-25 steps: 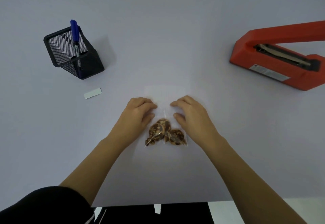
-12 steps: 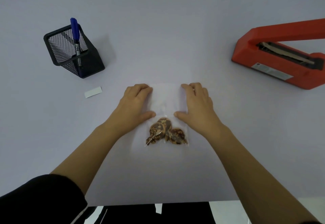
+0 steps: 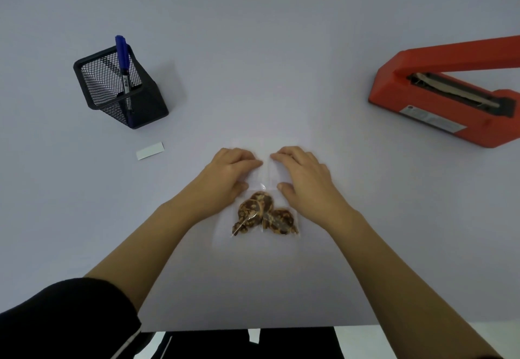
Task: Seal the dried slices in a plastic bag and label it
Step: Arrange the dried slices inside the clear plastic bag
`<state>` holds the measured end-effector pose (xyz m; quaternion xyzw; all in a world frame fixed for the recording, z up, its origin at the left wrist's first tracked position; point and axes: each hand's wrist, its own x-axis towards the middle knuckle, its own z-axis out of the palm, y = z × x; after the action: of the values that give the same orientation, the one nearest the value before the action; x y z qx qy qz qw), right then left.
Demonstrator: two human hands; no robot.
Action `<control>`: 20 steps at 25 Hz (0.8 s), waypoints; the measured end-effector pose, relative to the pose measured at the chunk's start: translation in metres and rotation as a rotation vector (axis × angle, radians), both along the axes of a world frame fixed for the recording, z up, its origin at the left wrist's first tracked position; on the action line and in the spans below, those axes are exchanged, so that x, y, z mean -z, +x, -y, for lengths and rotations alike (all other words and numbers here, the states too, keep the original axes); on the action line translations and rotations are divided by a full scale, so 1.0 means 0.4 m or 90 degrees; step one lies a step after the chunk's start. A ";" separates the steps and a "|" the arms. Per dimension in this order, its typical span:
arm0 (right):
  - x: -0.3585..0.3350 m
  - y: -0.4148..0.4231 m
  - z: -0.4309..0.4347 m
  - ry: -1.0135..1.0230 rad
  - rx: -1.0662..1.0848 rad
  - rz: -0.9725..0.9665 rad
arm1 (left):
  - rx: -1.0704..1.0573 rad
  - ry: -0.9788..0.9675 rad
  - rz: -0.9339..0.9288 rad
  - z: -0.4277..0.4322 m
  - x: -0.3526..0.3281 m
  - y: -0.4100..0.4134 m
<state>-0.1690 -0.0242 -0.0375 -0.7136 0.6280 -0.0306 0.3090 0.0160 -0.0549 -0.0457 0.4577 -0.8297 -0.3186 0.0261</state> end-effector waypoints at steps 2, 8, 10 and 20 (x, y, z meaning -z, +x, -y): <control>-0.006 -0.006 0.013 0.013 -0.017 -0.010 | -0.004 0.026 0.031 0.014 -0.011 -0.007; -0.010 -0.015 0.018 0.030 -0.024 -0.044 | -0.045 0.055 0.084 0.010 -0.025 -0.032; -0.008 -0.016 0.006 0.005 -0.011 -0.045 | -0.095 0.056 0.062 0.000 -0.027 -0.034; 0.013 -0.014 -0.021 -0.047 0.016 0.004 | -0.057 -0.105 -0.006 -0.046 0.013 0.014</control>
<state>-0.1744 -0.0159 -0.0427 -0.7163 0.6344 -0.0599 0.2842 0.0215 -0.0365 -0.0511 0.4889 -0.8318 -0.2500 0.0817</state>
